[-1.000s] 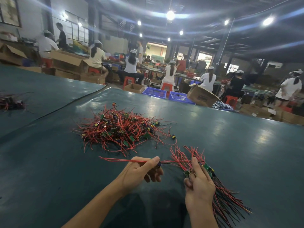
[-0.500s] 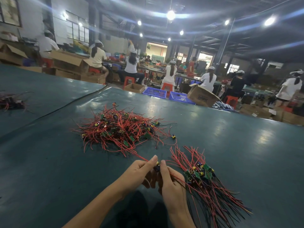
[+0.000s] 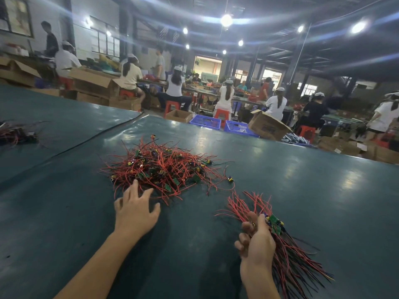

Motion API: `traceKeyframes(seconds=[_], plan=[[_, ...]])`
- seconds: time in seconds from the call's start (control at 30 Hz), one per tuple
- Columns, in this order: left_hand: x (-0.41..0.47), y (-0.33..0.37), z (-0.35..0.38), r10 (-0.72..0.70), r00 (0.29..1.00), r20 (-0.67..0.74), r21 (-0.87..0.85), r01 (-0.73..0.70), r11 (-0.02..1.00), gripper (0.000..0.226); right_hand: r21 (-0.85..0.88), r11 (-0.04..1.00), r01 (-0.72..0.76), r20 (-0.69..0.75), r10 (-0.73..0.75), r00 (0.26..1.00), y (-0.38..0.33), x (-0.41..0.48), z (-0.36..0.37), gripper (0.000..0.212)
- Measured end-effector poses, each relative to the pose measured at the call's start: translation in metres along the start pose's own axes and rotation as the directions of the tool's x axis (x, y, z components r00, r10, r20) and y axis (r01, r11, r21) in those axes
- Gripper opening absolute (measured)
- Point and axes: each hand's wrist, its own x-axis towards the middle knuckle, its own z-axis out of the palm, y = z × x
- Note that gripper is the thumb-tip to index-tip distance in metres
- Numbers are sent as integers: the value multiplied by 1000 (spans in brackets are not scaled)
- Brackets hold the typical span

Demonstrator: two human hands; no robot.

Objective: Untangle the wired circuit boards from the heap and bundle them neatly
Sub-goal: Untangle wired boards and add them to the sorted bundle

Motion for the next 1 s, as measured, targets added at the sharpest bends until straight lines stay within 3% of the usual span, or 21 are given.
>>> traceKeyframes(seconds=[0.2, 0.33, 0.47, 0.63, 0.77, 0.87, 1.0], plan=[[9, -12, 1, -76, 994, 84, 107, 67, 992, 52, 7, 1000, 1, -32, -1, 1000, -1, -1, 0, 12], [8, -6, -2, -86, 991, -103, -124, 73, 990, 32, 13, 1000, -1, -23, 1, 1000, -1, -1, 1, 11], [1, 0, -10, -64, 959, -276, -356, -40, 934, 20, -8, 1000, -6, -2, 6, 1000, 1, -3, 2, 9], [-6, 9, -16, -35, 953, -300, -462, -113, 880, 43, -54, 999, 0, 45, 3, 999, 3, -5, 4, 10], [-17, 25, -22, 82, 915, -396, -458, -274, 845, 53, -80, 997, -2, 71, 8, 997, 4, -7, 5, 10], [-29, 43, -25, 238, 848, -473, -401, -448, 799, 55, -168, 985, -29, 146, 54, 988, 6, -10, 7, 17], [-44, 60, -19, 522, 761, -386, -394, -647, 653, 49, -423, 905, 37, 323, 113, 940, 18, -21, 14, 25]])
